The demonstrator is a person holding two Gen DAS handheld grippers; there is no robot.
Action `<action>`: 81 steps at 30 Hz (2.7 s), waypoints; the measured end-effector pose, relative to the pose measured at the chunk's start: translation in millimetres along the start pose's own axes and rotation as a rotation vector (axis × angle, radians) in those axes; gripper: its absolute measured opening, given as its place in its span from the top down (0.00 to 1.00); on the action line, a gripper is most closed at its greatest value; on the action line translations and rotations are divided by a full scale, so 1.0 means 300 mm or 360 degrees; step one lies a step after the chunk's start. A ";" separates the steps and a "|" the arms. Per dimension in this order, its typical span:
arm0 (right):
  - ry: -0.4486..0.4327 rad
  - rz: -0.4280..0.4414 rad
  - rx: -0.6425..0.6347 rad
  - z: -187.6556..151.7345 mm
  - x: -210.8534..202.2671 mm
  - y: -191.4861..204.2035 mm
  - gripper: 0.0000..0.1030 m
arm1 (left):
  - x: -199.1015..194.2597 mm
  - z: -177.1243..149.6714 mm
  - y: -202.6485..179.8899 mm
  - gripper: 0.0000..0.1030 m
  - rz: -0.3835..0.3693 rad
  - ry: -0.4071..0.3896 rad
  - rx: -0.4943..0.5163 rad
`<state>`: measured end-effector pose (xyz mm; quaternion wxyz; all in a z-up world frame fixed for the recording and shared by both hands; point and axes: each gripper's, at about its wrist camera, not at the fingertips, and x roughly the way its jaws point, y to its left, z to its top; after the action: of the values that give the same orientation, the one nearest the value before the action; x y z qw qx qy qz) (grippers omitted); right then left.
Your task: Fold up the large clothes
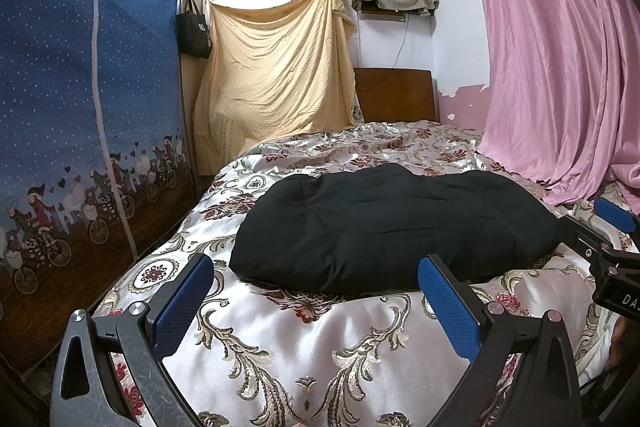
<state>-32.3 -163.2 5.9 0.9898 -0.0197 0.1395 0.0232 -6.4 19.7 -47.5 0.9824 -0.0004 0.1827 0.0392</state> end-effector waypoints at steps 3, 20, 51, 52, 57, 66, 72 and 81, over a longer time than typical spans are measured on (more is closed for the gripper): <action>0.0000 0.0000 0.0001 0.000 0.000 0.000 0.07 | -0.001 0.006 0.009 0.00 -0.0033 -0.0001 -0.0013; -0.0017 0.0014 -0.0022 -0.004 -0.002 0.041 0.07 | -0.018 0.003 -0.001 0.00 0.0020 -0.0068 0.0025; -0.0013 0.0011 -0.0018 -0.008 -0.001 0.042 0.07 | -0.025 -0.008 0.007 0.00 0.0048 -0.0078 0.0045; -0.0013 0.0011 -0.0018 -0.008 0.000 0.045 0.07 | -0.027 -0.010 0.002 0.00 0.0048 -0.0078 0.0046; -0.0012 0.0011 -0.0018 -0.008 0.000 0.042 0.07 | -0.027 -0.011 0.003 0.00 0.0049 -0.0079 0.0047; -0.0012 0.0011 -0.0019 -0.007 0.000 0.043 0.07 | -0.027 -0.011 0.002 0.00 0.0048 -0.0078 0.0049; -0.0012 0.0010 -0.0018 -0.006 -0.001 0.044 0.07 | -0.026 -0.012 0.005 0.00 0.0047 -0.0077 0.0050; -0.0011 0.0011 -0.0018 -0.005 0.000 0.050 0.07 | -0.026 -0.012 0.000 0.00 0.0046 -0.0077 0.0052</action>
<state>-33.4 -148.2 4.0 0.9900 -0.0246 0.1360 0.0274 -14.8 19.1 -47.9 0.9857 0.0191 0.1594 0.0506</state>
